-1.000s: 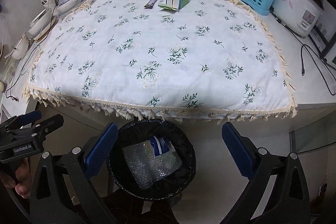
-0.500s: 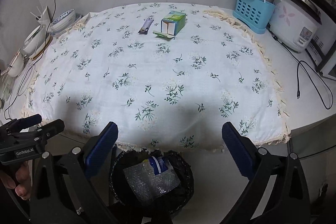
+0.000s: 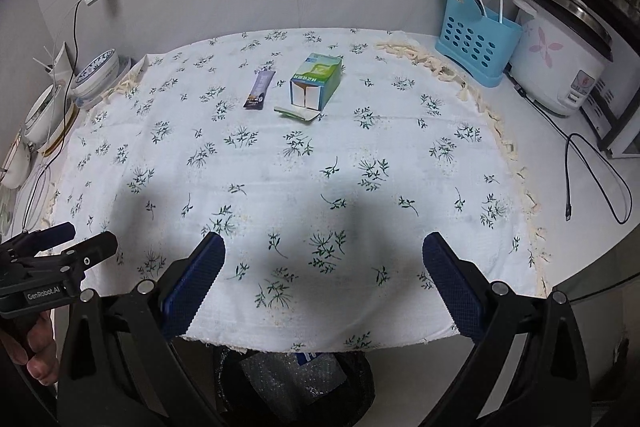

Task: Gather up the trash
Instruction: 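Raise the left gripper to the purple snack stick while the right reaches the green medicine box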

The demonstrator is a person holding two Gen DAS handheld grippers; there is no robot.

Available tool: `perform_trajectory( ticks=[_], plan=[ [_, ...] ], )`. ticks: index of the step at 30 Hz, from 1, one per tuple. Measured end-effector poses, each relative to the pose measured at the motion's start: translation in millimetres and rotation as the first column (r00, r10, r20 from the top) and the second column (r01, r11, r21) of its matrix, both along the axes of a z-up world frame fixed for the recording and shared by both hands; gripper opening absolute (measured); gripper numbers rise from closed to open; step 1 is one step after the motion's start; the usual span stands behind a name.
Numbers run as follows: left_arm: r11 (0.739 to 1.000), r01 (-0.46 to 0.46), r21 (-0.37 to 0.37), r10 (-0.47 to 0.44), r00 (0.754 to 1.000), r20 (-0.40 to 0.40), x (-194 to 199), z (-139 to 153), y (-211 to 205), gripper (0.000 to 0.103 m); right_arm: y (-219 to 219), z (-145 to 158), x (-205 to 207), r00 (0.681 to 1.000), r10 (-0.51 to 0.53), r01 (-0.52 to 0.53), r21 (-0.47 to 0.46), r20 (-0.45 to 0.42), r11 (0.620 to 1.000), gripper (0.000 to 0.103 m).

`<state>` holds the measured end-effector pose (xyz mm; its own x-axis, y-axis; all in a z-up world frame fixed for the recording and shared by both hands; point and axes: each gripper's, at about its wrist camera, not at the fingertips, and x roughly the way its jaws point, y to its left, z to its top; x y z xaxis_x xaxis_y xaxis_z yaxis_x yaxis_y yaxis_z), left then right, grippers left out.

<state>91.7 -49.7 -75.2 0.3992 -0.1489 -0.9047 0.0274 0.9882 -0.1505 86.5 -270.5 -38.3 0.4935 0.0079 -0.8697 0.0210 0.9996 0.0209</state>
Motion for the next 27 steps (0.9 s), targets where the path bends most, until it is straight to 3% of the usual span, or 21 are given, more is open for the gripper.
perform_trajectory(
  ticks=[13, 27],
  plan=[
    [0.999, 0.033, 0.001, -0.033, 0.999, -0.029, 84, -12, -8, 0.097, 13, -15, 63, 1.000, 0.003, -0.004, -0.033, -0.018, 0.999, 0.095],
    [0.998, 0.069, 0.016, -0.067, 0.995, -0.076, 213, -52, -43, 0.095, 10, -52, 142, 1.000, -0.013, 0.012, -0.047, -0.022, 0.999, 0.095]
  ],
)
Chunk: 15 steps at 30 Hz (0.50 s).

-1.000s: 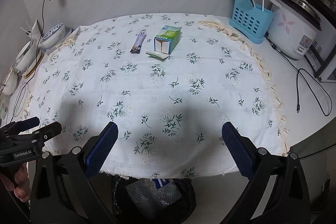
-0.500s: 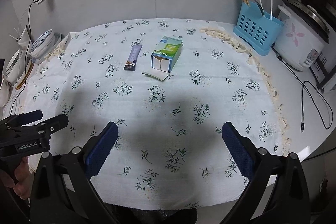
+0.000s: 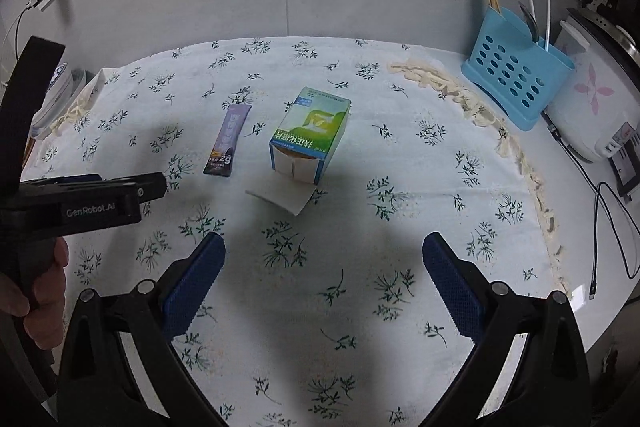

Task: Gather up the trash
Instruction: 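Raise the left gripper to the purple snack stick while the right reaches the green medicine box, then close the left gripper on the purple snack stick while the right grasps the green box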

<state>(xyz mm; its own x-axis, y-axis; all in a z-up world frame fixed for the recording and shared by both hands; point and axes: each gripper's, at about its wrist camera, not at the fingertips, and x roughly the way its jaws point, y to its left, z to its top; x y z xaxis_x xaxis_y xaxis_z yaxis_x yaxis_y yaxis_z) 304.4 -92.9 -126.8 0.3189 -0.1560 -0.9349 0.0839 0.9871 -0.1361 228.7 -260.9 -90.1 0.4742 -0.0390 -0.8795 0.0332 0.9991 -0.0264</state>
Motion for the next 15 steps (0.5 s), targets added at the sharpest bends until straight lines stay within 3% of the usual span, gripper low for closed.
perform_trajectory(
  ticks=[8, 15],
  plan=[
    [0.997, 0.053, 0.058, -0.051, 0.998, -0.035, 57, -28, -36, 0.089, -1, -22, 32, 1.000, -0.024, 0.024, -0.001, 0.012, 1.000, 0.095],
    [0.992, 0.065, 0.112, -0.062, 0.998, -0.031, 73, -37, -55, 0.083, 2, -35, 51, 0.998, -0.055, 0.054, 0.025, 0.022, 0.998, 0.092]
  ],
)
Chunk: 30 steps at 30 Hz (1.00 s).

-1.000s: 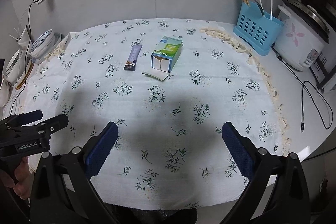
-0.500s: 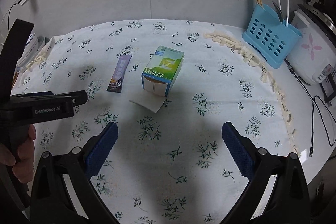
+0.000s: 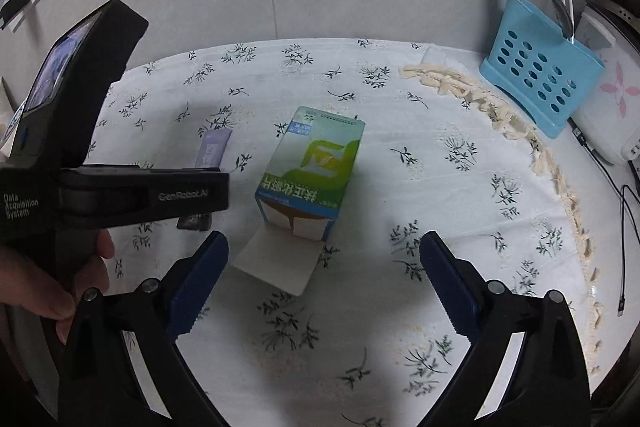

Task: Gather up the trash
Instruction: 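Close the left gripper on the purple snack stick while the right grasps the green box, then carry the snack stick with the left gripper while the right carries the box down to the bin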

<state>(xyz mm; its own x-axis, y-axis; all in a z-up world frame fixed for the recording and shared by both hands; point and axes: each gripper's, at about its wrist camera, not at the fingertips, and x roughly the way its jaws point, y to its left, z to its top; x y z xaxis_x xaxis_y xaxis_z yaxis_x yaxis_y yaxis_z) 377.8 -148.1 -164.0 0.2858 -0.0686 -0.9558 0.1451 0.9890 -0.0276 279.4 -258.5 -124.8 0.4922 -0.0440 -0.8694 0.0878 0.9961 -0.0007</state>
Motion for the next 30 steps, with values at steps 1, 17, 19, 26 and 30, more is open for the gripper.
perform_trajectory(
  ticks=[1, 17, 19, 26, 30],
  plan=[
    [1.000, 0.000, 0.010, 0.000, 1.000, 0.002, 0, 0, -1, 0.080, 2, -2, 3, 1.000, -0.003, 0.003, 0.002, 0.002, 1.000, 0.092],
    [0.999, -0.047, -0.027, 0.048, 0.999, 0.016, 5, 13, 14, 0.014, -6, -21, 30, 0.998, -0.061, 0.062, 0.071, -0.011, 0.996, 0.048],
    [0.998, -0.039, -0.043, 0.040, 0.999, 0.026, 4, 15, 18, 0.013, -7, -20, 30, 0.998, -0.061, 0.062, 0.075, -0.007, 0.995, 0.048],
    [0.996, -0.019, -0.087, 0.022, 0.999, 0.036, -13, 26, 51, 0.012, -8, -12, 24, 0.999, -0.039, 0.039, 0.077, 0.004, 0.996, 0.047],
    [0.996, -0.015, -0.083, 0.019, 0.999, 0.047, -23, 35, 58, 0.012, -6, -5, 18, 1.000, -0.028, 0.028, 0.074, 0.006, 0.997, 0.047]
  ],
)
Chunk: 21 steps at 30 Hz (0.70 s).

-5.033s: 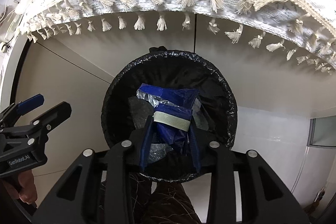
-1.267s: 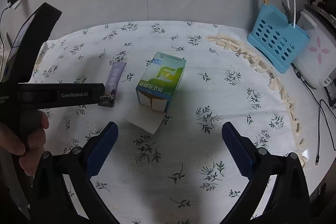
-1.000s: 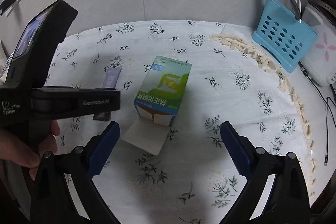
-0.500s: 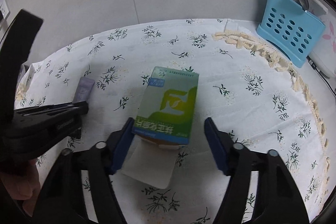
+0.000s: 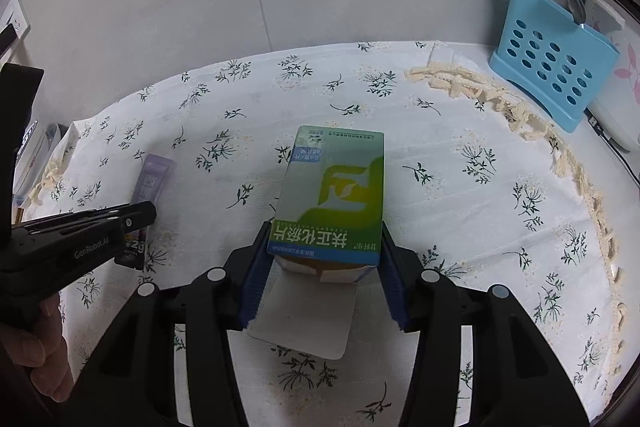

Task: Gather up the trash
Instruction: 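Carry the snack stick with the left gripper while the right carries the box down to the bin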

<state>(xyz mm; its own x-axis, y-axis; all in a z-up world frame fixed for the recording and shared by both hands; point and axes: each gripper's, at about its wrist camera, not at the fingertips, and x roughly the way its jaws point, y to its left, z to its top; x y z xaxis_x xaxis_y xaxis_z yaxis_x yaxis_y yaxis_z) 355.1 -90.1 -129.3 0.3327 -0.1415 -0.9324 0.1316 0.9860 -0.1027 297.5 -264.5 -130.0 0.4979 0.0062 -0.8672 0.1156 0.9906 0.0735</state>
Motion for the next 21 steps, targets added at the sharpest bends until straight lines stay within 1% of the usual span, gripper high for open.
perform_trajectory(
  ticks=[4, 6, 10, 21],
  plan=[
    [1.000, -0.002, -0.008, 0.002, 1.000, 0.002, -8, 8, 6, 0.012, 2, 8, -7, 1.000, 0.010, -0.010, -0.007, 0.005, 1.000, 0.047],
    [1.000, -0.002, -0.005, 0.002, 1.000, 0.003, -5, 9, -4, 0.012, 2, 11, -10, 1.000, 0.012, -0.012, -0.007, 0.005, 1.000, 0.047],
    [1.000, -0.001, 0.000, 0.001, 1.000, 0.003, -9, 12, -7, 0.012, 2, 15, -18, 1.000, 0.016, -0.016, -0.015, 0.006, 1.000, 0.047],
    [1.000, -0.009, 0.009, 0.009, 1.000, -0.005, -35, 20, -1, 0.012, -2, 30, -40, 1.000, 0.017, -0.017, -0.009, 0.010, 1.000, 0.047]
  ],
)
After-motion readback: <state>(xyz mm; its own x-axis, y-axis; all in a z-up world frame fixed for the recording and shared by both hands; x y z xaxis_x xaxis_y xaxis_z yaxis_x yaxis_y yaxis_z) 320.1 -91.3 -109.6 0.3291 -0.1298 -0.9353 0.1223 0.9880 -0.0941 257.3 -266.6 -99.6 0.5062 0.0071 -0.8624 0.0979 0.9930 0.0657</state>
